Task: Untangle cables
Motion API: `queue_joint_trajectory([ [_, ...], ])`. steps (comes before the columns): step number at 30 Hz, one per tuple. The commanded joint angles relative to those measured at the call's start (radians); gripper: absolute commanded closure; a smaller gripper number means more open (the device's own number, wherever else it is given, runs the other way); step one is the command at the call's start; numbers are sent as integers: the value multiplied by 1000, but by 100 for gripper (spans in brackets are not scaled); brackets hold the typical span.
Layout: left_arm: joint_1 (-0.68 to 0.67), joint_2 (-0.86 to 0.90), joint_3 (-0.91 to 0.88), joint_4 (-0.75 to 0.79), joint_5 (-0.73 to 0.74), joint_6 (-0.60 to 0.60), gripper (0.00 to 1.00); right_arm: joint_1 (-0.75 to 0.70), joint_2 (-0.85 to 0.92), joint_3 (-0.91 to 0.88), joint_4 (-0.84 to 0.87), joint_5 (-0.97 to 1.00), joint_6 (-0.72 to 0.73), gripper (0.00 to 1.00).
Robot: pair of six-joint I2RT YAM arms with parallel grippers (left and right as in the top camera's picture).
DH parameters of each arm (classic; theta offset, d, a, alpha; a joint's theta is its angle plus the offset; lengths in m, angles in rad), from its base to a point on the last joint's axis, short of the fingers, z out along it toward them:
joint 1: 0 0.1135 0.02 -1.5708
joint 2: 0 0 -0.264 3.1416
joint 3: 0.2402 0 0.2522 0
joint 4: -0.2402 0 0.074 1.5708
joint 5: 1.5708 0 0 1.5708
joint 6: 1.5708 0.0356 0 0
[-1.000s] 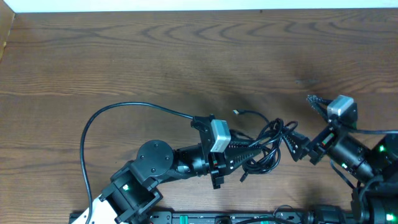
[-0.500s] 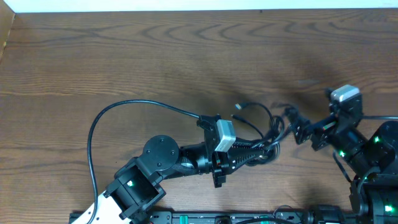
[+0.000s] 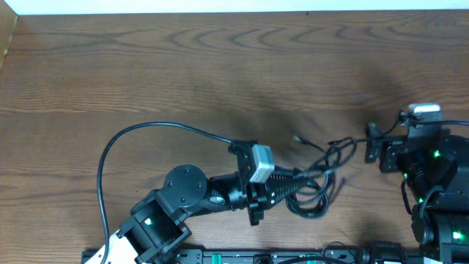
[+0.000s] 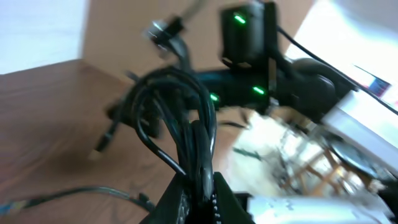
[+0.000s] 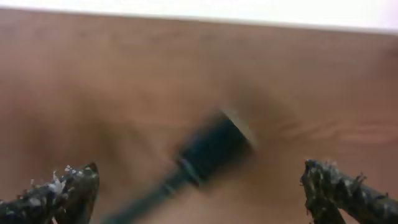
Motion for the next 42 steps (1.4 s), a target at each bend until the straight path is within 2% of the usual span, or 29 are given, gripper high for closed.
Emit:
queue_joint_trajectory([
  [1, -1, -12, 14, 12, -164, -67, 93, -4, -5, 5, -48, -176, -10, 1],
  [7, -1, -11, 14, 12, -338, -175, 93, -4, -5, 5, -107, -564, -129, 1],
  [11, -1, -11, 14, 11, -319, -178, 92, -4, -5, 5, -51, -721, -171, 1],
  [18, -2, -11, 14, 12, -156, -136, 93, -4, -5, 5, 122, -726, -101, 1],
  [24, -1, -11, 14, 13, -40, -102, 93, -4, -5, 5, 190, -726, -87, 1],
  [28, -2, -11, 14, 12, -36, -102, 93, -4, -5, 5, 201, -741, -84, 1],
  [36, -2, 4, 14, 28, 2, -104, 93, -3, -5, 5, 272, -903, -83, 1],
  [39, -2, 20, 14, 75, 84, -107, 92, -4, -4, 5, 285, -864, -84, 1],
  [42, -2, 29, 14, 103, 164, -106, 93, -4, -1, 5, 276, -690, -84, 1],
])
